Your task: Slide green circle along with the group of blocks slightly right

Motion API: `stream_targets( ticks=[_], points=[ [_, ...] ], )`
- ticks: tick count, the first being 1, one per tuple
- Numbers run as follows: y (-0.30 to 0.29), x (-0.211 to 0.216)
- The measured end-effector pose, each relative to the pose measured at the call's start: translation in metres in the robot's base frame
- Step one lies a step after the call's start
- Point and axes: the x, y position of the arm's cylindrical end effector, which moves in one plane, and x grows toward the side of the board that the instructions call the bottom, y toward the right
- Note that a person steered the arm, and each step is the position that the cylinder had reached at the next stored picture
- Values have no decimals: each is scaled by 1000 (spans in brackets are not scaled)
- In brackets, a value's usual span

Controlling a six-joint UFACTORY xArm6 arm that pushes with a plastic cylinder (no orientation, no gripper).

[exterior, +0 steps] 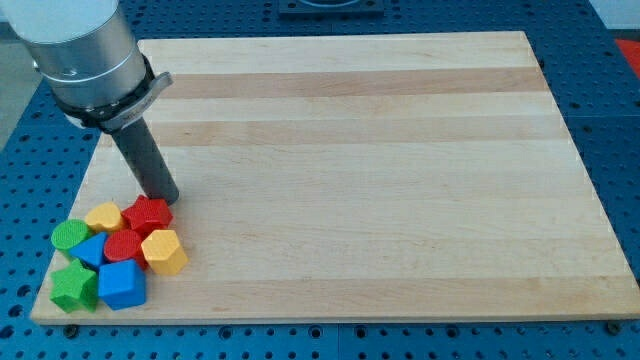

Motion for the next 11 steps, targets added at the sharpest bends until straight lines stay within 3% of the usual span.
stream_targets(
  ticks=[1, 2, 3, 6, 7, 8, 9, 10, 11],
  points=[
    [63, -3],
    [126, 57],
    [135, 133],
    [126, 130],
    [141, 59],
    [103, -6],
    [-32, -30],
    [-111, -30],
    [-115, -25]
  ],
)
